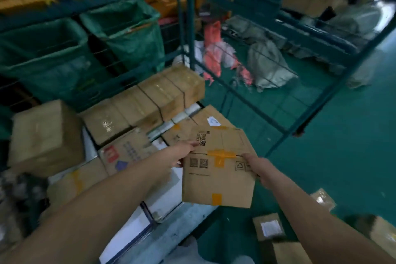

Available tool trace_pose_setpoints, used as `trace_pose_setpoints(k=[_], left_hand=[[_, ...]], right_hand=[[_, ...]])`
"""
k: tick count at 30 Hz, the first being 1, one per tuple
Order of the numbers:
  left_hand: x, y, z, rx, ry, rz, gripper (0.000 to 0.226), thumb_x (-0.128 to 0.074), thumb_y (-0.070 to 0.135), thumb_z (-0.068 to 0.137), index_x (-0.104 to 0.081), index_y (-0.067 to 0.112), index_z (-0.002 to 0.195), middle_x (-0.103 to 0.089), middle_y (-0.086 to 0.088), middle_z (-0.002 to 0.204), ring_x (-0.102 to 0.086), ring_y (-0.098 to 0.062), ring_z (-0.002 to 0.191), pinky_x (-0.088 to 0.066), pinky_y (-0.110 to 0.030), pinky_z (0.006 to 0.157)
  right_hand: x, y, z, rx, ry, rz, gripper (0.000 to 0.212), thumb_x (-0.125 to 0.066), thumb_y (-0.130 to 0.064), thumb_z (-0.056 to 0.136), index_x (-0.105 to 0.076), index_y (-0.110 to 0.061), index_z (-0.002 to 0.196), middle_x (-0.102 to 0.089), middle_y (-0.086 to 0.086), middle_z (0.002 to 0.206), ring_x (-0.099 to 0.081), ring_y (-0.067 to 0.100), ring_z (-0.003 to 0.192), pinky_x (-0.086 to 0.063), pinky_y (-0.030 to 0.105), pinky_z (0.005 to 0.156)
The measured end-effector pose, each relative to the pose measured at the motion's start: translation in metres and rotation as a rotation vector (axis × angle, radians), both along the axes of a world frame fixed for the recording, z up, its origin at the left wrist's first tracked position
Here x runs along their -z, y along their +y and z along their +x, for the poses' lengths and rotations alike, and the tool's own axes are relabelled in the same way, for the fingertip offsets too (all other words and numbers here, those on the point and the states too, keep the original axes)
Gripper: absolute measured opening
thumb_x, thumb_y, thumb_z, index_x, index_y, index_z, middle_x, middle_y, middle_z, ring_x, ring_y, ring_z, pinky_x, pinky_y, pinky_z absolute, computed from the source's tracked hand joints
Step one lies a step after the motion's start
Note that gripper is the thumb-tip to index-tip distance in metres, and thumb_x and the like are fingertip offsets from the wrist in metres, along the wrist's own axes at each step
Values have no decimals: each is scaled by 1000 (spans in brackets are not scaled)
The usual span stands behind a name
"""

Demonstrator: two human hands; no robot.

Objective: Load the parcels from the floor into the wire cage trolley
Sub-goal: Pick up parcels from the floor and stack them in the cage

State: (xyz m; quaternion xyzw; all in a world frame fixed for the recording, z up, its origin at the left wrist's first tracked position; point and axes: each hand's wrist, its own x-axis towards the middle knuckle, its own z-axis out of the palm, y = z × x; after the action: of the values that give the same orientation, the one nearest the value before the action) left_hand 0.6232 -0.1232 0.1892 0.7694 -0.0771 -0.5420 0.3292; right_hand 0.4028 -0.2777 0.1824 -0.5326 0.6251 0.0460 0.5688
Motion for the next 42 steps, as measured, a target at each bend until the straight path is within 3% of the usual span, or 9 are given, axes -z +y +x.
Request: trace_pose_setpoints(k=[4,7,10,16,23,30,33,37,42], left_hand=[[18,22,41,-153,33,8,36,-44,19,109,-60,39,134,-68,0,121,-65,-21,103,-57,-52,93],[30,35,58,-325,82,4,39,-43,15,107,-62,41,129,-63,2,120,-60,-21,107,-57,-56,91],[44,36,73,-444,87,-7,38,-43,10,107,-61,37,126,-62,4,117,-60,-17,99,-59,-46,78],[100,22,101,-634,28,8,42,-40,4,107,-58,32,132,-57,12,102,-57,-11,86,-53,-25,51],[203,11,118,-815,21,-53,56,-48,-5,100,-61,40,131,-59,9,120,-64,-25,112,-57,-50,97],[263,2,133,-637,-115,-55,71,-70,25,93,-39,32,156,-27,12,152,-33,-20,145,-35,-27,105],[291,4,136,-413,-282,154,73,-64,41,93,-29,44,157,-9,-2,169,-18,-34,154,-30,-41,120],[312,17,145,-212,-441,263,72,-58,37,95,-23,50,156,-10,-10,169,-6,-33,155,-18,-47,124],[321,27,155,-142,-499,248,72,-63,36,93,-21,57,148,-5,-10,169,-6,-34,155,-22,-51,123]], right_hand=[[17,-8,63,-137,-5,96,45,-60,-47,96,-56,-15,128,-65,7,119,-58,29,109,-52,45,92],[37,-20,109,-232,-50,123,48,-62,-42,97,-52,-16,135,-64,7,121,-58,24,103,-51,39,84],[59,-36,152,-340,-77,113,48,-66,-38,94,-51,-15,133,-65,5,104,-57,20,86,-52,36,81],[150,-81,229,-476,-93,180,101,-72,-51,67,-33,-19,155,-55,12,147,-57,25,119,-48,45,109],[212,-94,288,-648,-77,91,81,-61,-36,94,-18,-31,162,-41,0,157,-45,30,138,-40,52,113],[279,-94,322,-595,-91,195,72,-50,-19,107,-8,-41,161,-50,1,147,-64,28,112,-59,36,87],[299,-89,328,-588,-105,199,75,-48,-8,106,-9,-41,162,-66,5,113,-66,28,103,-59,37,90],[315,-85,338,-570,-202,178,84,-46,2,103,-6,-42,162,-39,13,158,-68,26,108,-56,38,98],[321,-85,334,-572,-268,196,81,-47,-1,105,-8,-47,160,-30,8,163,-69,28,112,-53,42,104]])
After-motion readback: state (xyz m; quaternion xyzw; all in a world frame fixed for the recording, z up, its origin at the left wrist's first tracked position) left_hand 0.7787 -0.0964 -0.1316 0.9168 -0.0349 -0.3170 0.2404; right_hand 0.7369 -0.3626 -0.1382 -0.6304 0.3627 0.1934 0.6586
